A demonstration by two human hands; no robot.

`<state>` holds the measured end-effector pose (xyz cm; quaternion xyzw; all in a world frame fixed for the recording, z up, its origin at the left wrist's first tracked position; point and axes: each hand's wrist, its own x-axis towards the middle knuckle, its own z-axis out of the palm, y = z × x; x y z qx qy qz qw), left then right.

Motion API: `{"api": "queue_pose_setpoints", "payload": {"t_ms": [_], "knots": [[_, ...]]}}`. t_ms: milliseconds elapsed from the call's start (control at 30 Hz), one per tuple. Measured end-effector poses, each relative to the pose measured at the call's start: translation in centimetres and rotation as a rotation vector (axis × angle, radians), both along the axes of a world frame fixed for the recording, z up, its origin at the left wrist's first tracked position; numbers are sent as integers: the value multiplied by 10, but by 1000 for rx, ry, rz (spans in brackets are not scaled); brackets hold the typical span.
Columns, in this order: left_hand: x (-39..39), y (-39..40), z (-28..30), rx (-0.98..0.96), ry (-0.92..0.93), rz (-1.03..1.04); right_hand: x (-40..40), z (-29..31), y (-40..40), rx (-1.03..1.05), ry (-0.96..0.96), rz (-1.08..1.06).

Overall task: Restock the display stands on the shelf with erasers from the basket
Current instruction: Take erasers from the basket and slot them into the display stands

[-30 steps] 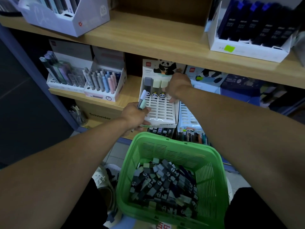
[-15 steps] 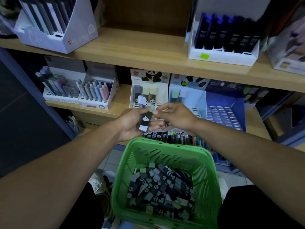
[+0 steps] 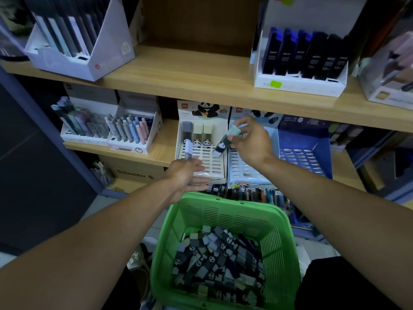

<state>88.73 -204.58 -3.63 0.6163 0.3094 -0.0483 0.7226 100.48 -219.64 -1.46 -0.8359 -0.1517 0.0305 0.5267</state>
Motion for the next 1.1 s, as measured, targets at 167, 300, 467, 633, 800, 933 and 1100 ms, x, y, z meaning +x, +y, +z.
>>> {"api": "queue_pose_setpoints", "payload": {"t_ms": [167, 300, 467, 633, 800, 933, 1100], "knots": [[-1, 7, -8, 57, 12, 65, 14, 0, 14, -243, -314, 87], [4, 11, -10, 66, 9, 65, 21, -12, 25, -379, -392, 140], [5, 17, -12, 93, 36, 37, 26, -17, 31, -393, -401, 160], [5, 19, -13, 146, 38, 26, 30, -12, 34, -370, -377, 156], [6, 21, -16, 322, 12, -87, 30, -13, 27, -334, -371, 194], [6, 20, -22, 524, -1, -215, 34, -10, 21, -307, -342, 224], [7, 23, -24, 598, -2, -236, 40, -9, 24, -424, -420, 95]]}}
